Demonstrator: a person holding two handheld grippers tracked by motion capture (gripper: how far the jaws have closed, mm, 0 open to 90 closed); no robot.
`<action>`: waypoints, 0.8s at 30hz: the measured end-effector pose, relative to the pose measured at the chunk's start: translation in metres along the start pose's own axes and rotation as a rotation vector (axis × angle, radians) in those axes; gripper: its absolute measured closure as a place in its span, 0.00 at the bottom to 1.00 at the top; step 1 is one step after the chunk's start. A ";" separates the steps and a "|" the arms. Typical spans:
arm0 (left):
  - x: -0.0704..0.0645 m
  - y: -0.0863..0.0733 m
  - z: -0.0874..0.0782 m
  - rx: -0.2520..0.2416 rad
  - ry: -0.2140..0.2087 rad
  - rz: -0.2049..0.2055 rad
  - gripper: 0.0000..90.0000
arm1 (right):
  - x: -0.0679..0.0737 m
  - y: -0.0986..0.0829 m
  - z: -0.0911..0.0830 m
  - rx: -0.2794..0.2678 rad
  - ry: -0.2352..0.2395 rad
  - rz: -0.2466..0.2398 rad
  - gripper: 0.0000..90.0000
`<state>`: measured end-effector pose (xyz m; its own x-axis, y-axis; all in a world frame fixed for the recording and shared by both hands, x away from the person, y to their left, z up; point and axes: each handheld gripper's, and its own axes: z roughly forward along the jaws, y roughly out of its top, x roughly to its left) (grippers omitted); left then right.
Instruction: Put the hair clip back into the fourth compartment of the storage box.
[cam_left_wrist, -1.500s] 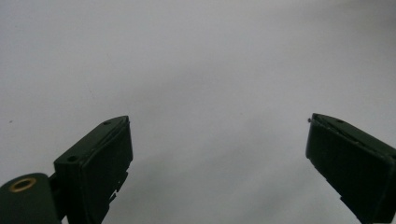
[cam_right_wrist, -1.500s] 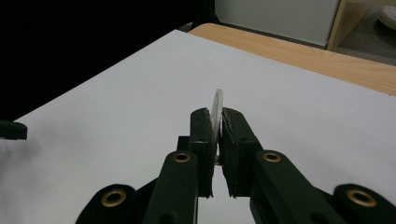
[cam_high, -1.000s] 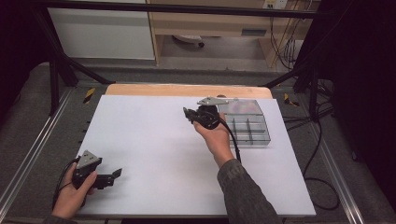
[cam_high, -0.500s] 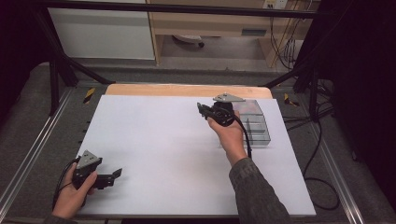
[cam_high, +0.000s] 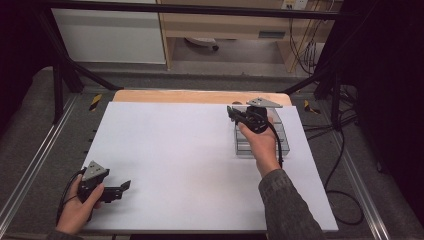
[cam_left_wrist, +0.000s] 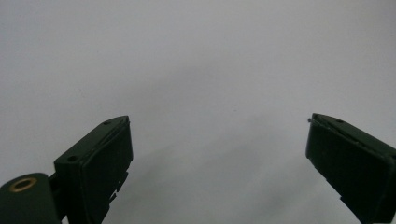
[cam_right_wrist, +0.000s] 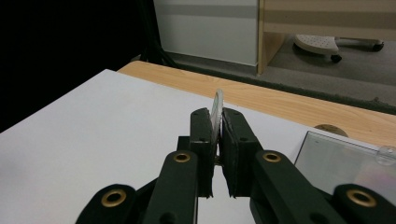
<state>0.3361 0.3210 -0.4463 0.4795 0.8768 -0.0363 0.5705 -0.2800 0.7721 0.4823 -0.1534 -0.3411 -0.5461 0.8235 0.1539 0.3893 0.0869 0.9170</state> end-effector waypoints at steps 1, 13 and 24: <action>0.000 0.000 0.000 0.001 -0.001 0.000 0.08 | -0.001 0.000 -0.001 0.001 -0.003 0.000 0.93; -0.001 0.000 0.001 0.006 -0.002 -0.001 0.08 | -0.019 -0.003 -0.016 -0.007 -0.037 0.016 0.93; 0.000 -0.001 0.001 0.012 0.002 0.005 0.08 | -0.030 -0.010 -0.024 0.002 -0.056 0.023 0.93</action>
<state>0.3362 0.3204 -0.4473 0.4809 0.8762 -0.0312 0.5764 -0.2891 0.7643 0.4771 -0.1925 -0.3466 -0.4951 0.8551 0.1538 0.4024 0.0688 0.9129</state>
